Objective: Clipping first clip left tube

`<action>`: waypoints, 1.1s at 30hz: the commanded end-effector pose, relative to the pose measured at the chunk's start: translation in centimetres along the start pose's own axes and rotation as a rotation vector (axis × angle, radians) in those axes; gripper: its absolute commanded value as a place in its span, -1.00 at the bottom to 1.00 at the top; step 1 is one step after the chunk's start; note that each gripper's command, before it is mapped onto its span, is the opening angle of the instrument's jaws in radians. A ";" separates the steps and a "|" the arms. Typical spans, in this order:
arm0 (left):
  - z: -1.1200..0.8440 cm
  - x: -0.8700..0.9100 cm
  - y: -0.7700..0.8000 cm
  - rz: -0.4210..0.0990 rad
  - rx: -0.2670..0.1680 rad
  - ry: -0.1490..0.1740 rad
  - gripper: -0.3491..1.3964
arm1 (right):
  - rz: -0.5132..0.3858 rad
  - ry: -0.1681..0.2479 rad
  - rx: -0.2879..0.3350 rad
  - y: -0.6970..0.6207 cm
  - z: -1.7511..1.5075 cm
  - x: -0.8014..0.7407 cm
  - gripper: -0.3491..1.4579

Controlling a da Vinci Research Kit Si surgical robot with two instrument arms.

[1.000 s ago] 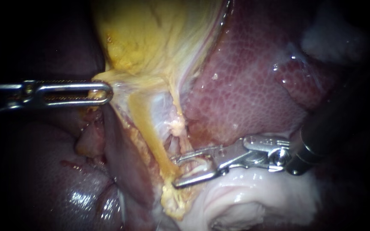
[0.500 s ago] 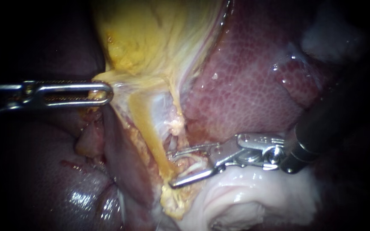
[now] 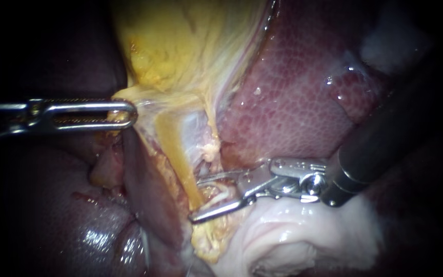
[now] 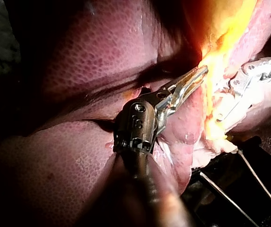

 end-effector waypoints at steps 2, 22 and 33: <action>0.00 0.00 0.03 0.000 0.002 0.001 -1.00 | 0.016 0.002 0.024 -0.08 0.01 0.01 0.01; 0.00 -0.02 0.16 0.000 0.003 0.002 -1.00 | 0.112 -0.020 0.186 -0.38 0.39 -0.23 0.00; 0.04 -0.02 0.12 -0.001 0.000 0.000 -1.00 | 0.100 -0.025 0.192 -0.27 0.68 -0.32 -0.01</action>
